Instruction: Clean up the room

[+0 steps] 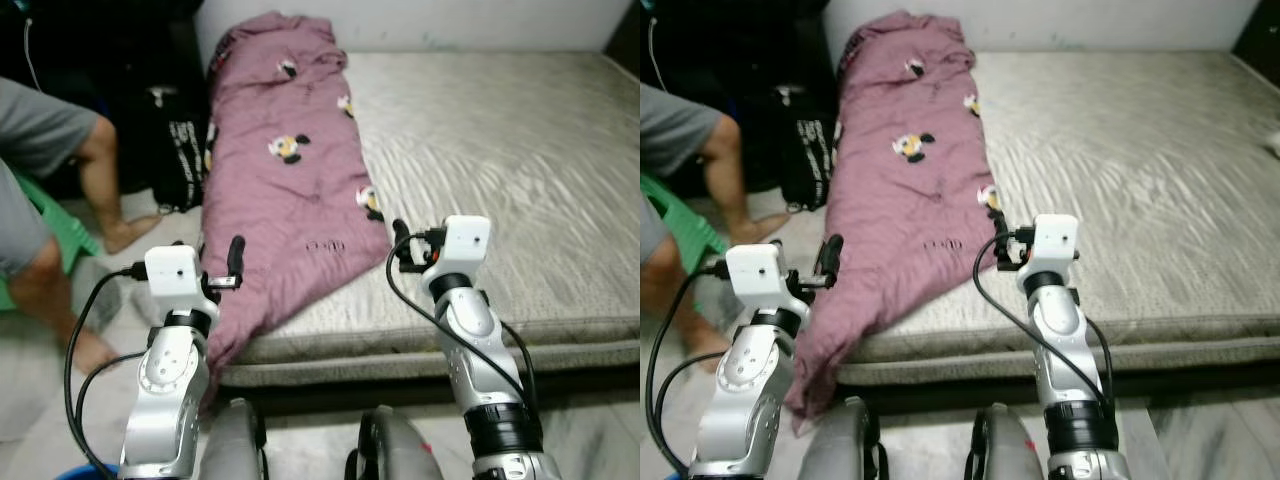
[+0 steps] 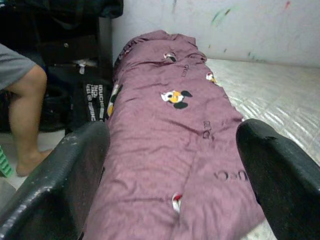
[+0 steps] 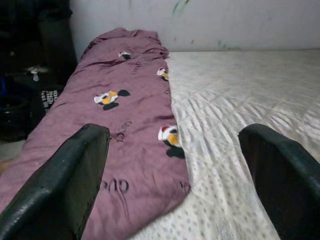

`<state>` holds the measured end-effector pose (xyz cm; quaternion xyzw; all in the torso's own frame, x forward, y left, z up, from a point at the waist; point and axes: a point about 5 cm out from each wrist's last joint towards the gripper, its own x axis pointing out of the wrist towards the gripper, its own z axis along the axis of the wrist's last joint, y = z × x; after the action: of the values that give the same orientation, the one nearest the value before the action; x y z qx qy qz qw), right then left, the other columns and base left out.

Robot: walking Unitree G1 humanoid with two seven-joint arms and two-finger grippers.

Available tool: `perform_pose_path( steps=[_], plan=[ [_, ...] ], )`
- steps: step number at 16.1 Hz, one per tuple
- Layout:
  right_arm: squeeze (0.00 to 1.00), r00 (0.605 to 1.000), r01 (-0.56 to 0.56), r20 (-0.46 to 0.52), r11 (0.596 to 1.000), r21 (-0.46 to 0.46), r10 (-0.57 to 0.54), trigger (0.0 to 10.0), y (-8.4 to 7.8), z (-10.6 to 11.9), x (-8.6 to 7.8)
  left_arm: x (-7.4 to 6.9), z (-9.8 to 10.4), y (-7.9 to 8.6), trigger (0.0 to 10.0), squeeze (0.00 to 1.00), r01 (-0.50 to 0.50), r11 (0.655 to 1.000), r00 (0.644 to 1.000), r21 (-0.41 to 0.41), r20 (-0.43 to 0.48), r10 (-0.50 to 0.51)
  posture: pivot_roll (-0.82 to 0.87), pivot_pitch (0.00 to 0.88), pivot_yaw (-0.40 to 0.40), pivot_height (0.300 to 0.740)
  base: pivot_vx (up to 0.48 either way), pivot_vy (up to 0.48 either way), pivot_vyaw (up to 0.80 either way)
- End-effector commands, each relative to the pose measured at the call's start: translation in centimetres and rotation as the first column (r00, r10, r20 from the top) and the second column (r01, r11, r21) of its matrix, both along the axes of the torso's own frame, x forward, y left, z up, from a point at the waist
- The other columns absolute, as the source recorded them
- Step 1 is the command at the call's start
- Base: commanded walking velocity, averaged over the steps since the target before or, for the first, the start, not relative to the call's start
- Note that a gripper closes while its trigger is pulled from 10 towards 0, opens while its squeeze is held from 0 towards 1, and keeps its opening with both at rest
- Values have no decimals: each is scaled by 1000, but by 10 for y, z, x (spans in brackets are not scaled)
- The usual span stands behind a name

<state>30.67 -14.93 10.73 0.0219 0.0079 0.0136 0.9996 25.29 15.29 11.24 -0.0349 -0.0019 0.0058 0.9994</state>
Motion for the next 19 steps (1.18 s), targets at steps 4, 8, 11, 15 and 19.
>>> perform_pose_path(
  steps=[4, 8, 11, 15, 19],
  plan=[
    [0, 1000, 4, 5, 1000, -5, -4, 10000, -3, 2, 0, 0, 0, 0, 10000, 0, -2, 1000, 1000, 4, -6, 2, -37, 34, -5, 602, 0, 0, 0],
    [0, 1000, 2, 4, 1000, -9, -2, 10000, -3, 2, 1, 0, 0, -2, 10000, 0, 12, 1000, 1000, 1, -6, -12, -37, 34, -9, 602, 0, 0, 0],
    [0, 1000, 0, 4, 1000, -13, 0, 10000, -3, 2, 1, -1, 1, -3, 10000, 0, 34, 999, 999, -5, 5, -34, -38, 35, -10, 602, 0, 0, 0],
    [0, 1000, -2, 5, 1000, -19, 2, 10000, -3, 3, 2, -1, 2, -5, 10000, 0, 56, 998, 998, -13, 21, -56, -38, 43, -9, 602, 63, 0, 0],
    [0, 1000, -2, 4, 1000, -22, 2, 10000, -3, 3, 2, -2, 3, -5, 10000, 0, 63, 998, 998, -16, 22, -63, -39, 47, -7, 602, 279, 0, 0]
  ],
)
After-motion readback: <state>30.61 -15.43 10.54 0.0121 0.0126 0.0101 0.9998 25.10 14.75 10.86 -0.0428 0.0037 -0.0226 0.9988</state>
